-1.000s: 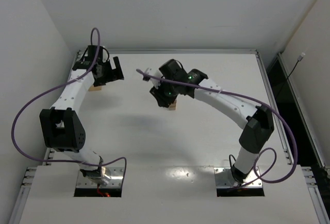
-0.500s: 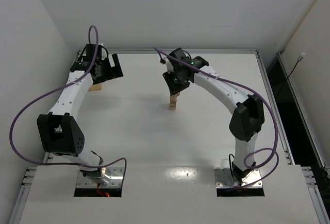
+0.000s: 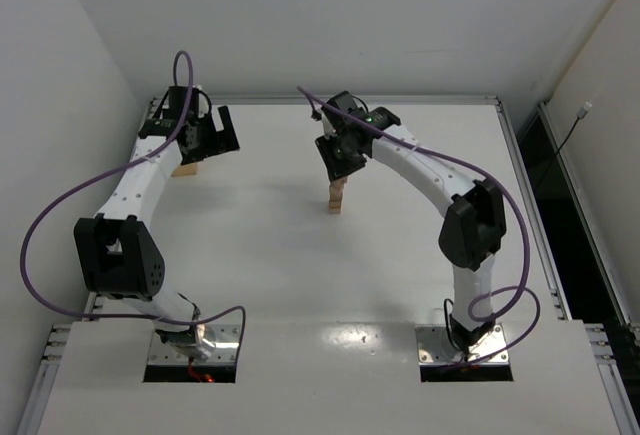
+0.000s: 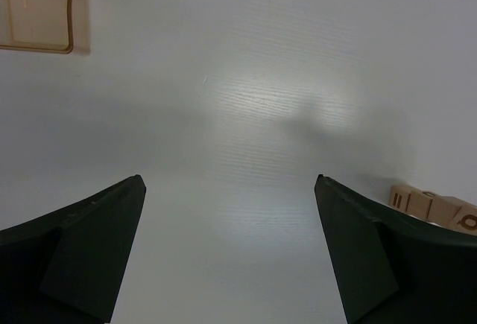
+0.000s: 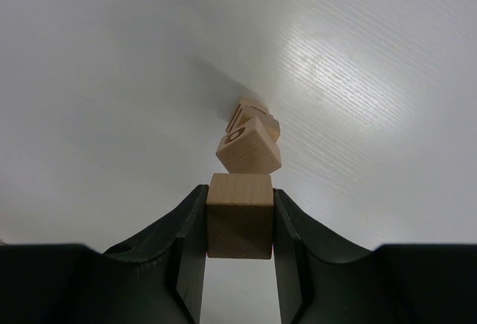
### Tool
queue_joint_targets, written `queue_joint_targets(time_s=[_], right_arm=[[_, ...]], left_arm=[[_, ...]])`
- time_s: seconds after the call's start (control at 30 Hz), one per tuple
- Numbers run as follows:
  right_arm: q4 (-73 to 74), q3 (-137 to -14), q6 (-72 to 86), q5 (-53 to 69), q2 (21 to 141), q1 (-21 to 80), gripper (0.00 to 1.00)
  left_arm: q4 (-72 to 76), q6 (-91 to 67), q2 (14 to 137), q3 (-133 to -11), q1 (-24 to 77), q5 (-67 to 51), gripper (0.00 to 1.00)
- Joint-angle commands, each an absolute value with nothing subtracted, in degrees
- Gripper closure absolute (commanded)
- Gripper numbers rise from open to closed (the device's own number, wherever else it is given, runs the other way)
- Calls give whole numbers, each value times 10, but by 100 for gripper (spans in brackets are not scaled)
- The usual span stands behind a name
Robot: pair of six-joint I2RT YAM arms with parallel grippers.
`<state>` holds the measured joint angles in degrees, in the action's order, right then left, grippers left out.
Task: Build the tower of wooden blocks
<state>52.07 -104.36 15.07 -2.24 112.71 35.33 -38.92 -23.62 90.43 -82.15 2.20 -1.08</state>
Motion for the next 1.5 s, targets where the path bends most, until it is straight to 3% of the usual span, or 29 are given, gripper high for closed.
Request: queue_joint_targets(time_s=[0.0,1.07,1.47], right_arm=[[511,-1072,160,-29,1137,352,100],[505,-1083,139,-24,1165,352,100],[505,-1078,139,-24,1171,347,67]], left_arm=[[-376,-240,901,-822,26,-8,4],[-376,-235,906,-822,26,-29,4],[-376,-235,906,-822,26,-29,4]])
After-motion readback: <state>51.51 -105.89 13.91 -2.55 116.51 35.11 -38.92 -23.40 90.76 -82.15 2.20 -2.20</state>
